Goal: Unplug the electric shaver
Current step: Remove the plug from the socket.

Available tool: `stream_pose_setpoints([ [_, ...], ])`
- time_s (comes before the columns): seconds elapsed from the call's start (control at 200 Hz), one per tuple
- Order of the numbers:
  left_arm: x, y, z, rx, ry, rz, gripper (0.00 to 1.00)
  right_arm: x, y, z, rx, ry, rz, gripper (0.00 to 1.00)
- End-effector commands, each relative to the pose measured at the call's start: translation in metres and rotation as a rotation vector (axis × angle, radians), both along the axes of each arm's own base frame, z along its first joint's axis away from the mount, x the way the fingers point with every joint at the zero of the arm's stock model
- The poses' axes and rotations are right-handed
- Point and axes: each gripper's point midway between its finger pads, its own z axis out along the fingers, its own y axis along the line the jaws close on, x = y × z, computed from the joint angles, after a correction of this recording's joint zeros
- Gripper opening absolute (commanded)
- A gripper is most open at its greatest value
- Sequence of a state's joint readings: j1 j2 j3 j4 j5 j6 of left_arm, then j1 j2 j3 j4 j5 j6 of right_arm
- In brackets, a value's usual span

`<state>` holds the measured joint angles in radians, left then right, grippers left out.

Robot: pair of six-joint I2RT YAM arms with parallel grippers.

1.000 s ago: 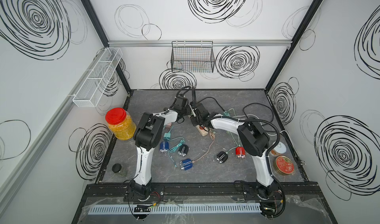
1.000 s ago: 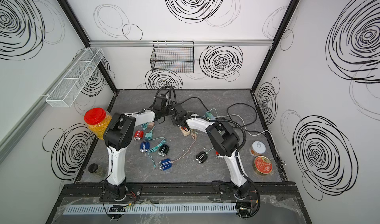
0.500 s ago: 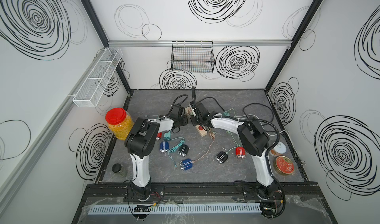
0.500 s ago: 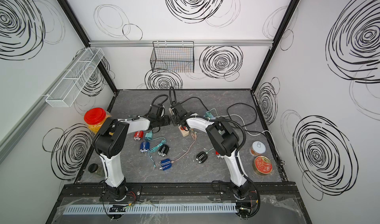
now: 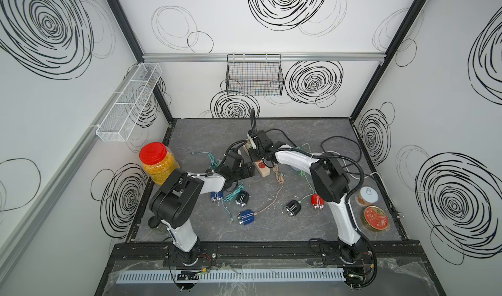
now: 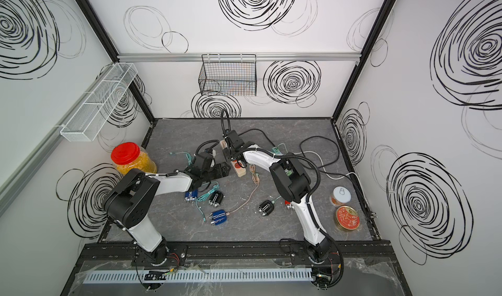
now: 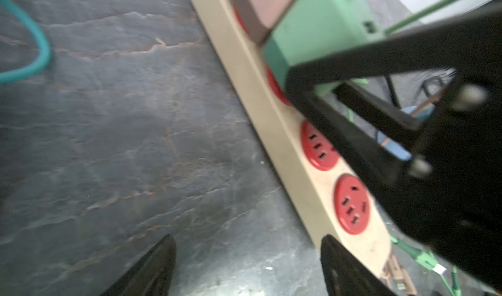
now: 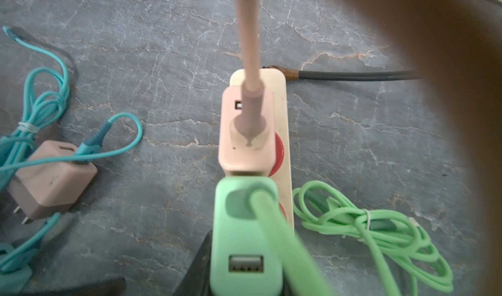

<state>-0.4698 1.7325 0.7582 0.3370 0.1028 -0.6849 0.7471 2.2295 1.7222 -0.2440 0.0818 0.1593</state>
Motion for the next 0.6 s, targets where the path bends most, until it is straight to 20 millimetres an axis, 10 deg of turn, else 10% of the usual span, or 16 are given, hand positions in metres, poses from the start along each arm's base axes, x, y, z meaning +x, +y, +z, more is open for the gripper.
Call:
stream_pose_setpoints([
  [0.0, 0.011, -0.017, 0.024, -0.099, -0.1, 0.04, 0.86, -0.001, 0.01, 0.001, 0.018, 0.028, -0.01, 0.21],
  [0.595, 0.012, -0.003, -0.003, 0.115, -0.101, 0.187, 0.87, -0.003, 0.013, 0.004, 0.075, 0.082, -0.039, 0.21],
])
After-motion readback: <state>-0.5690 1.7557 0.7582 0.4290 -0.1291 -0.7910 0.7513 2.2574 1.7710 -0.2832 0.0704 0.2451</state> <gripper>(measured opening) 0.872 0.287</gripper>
